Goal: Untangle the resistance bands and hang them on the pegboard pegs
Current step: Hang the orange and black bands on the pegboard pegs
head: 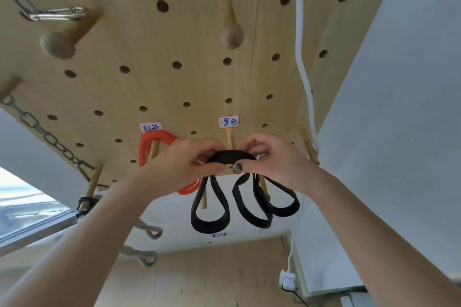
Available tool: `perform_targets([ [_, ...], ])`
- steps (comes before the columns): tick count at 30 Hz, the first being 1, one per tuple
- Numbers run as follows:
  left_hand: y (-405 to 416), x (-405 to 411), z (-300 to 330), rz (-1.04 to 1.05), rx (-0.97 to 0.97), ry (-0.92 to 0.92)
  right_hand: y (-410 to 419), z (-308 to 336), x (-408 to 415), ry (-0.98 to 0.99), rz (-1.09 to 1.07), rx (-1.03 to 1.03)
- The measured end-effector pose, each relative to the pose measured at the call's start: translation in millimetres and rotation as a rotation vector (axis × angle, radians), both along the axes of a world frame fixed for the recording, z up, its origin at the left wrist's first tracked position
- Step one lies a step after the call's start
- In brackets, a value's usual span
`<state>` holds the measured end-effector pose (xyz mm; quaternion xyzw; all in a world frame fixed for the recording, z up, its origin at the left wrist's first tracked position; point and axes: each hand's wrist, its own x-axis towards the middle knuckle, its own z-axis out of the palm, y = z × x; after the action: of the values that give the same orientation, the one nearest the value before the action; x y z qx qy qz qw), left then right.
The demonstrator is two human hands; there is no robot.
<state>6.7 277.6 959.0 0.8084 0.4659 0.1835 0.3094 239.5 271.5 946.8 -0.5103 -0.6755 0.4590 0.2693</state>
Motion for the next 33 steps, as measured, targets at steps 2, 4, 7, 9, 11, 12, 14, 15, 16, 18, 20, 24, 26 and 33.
perform_targets([
  [2, 7, 4, -2, 0.063, 0.024, 0.0, 11, -2, -4, 0.044, -0.02, 0.013],
  [4, 15, 7, -8, 0.111, 0.061, 0.03, 21, -5, -7, 0.076, -0.046, 0.044],
  [7, 27, 13, -18, 0.173, 0.132, 0.028, 33, -12, -11, 0.127, -0.089, 0.072],
  [9, 33, 18, -23, 0.209, 0.183, 0.033, 39, -18, -13, 0.174, -0.132, 0.085],
  [11, 39, 22, -27, 0.232, 0.226, 0.063, 44, -23, -14, 0.214, -0.181, 0.102],
  [12, 42, 24, -28, 0.24, 0.258, 0.107, 45, -25, -16, 0.226, -0.206, 0.11],
  [14, 44, 26, -30, 0.255, 0.332, 0.231, 45, -29, -18, 0.211, -0.247, 0.139],
  [15, 44, 27, -31, 0.261, 0.366, 0.302, 45, -32, -20, 0.19, -0.264, 0.158],
  [16, 44, 28, -33, 0.266, 0.406, 0.378, 45, -35, -22, 0.168, -0.286, 0.176],
  [18, 39, 33, -39, 0.276, 0.492, 0.492, 44, -42, -26, 0.149, -0.343, 0.192],
  [20, 36, 36, -46, 0.304, 0.523, 0.47, 44, -48, -29, 0.187, -0.383, 0.19],
  [24, 36, 39, -60, 0.337, 0.589, 0.396, 44, -53, -32, 0.239, -0.425, 0.189],
  [26, 34, 40, -65, 0.364, 0.689, 0.377, 43, -56, -33, 0.261, -0.448, 0.178],
  [33, 16, 32, -78, 0.52, 0.548, 0.535, 38, -58, -37, 0.273, -0.484, 0.225],
])
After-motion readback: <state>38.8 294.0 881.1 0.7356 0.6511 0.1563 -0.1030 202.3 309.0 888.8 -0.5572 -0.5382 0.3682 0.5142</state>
